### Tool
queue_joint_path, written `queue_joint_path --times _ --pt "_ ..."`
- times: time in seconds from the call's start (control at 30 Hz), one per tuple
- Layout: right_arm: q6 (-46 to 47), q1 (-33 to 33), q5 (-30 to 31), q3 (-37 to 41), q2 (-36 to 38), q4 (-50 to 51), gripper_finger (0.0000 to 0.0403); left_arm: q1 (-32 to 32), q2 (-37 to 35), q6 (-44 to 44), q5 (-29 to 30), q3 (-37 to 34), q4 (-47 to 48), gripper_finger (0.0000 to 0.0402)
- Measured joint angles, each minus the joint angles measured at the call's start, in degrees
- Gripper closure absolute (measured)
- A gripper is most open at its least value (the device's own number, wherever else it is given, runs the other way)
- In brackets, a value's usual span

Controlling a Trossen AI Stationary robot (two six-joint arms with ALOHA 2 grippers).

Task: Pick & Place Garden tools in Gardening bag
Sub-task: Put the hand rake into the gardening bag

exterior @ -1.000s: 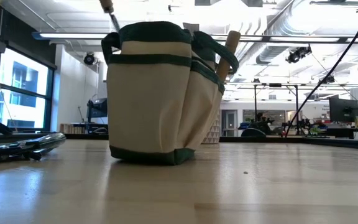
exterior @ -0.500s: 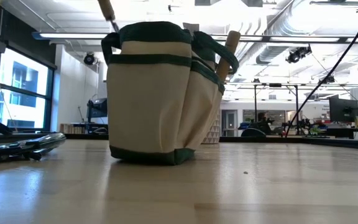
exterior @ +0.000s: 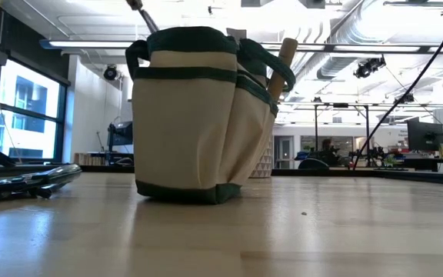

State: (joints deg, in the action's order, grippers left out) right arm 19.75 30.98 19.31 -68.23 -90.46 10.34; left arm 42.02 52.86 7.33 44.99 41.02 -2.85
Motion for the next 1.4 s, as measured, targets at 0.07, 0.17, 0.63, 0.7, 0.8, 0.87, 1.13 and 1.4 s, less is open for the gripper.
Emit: queue_joint_path --times 0.07,0.17,0.63,0.7,0.8,0.87,1.13,1.4 --pt "-0.2 -1.3 -0.6 0.0 -0.9 0.1 0.0096 0.0 -0.5 0.6 -1.0 -0.7 -1.7 0.0337" --pt "-2.2 -2.8 -3.9 0.0 -3.0 -0.4 0.0109 0.0 -0.5 1.4 -1.2 -0.9 -2.2 0.0337" --pt "-10.4 -4.0 -6.1 0.0 -6.5 -1.6 0.0152 0.0 -0.6 2.9 -2.2 -0.9 -3.6 0.0337" --pt "-11.9 -4.0 -4.1 0.0 -6.6 -1.8 0.0152 0.0 -0.6 2.9 -2.2 -0.9 -4.1 0.0337" --pt "-15.9 -3.7 -2.1 -1.0 -6.8 -2.1 0.0152 0.0 -0.6 2.9 -2.9 -0.9 -4.4 0.0337" --pt "-17.7 -3.3 -0.6 -3.0 -7.0 -2.5 0.0152 0.0 -0.6 2.9 -3.4 -0.9 -4.6 0.0337" --pt "-23.0 -2.6 0.3 -11.3 -11.6 5.4 0.0152 0.0 -0.6 2.6 -3.5 -0.9 -5.5 0.0337" --pt "-22.6 -4.1 0.1 -16.2 -16.7 11.7 0.0152 0.0 -0.5 1.4 -4.2 -0.9 -5.0 0.0337"
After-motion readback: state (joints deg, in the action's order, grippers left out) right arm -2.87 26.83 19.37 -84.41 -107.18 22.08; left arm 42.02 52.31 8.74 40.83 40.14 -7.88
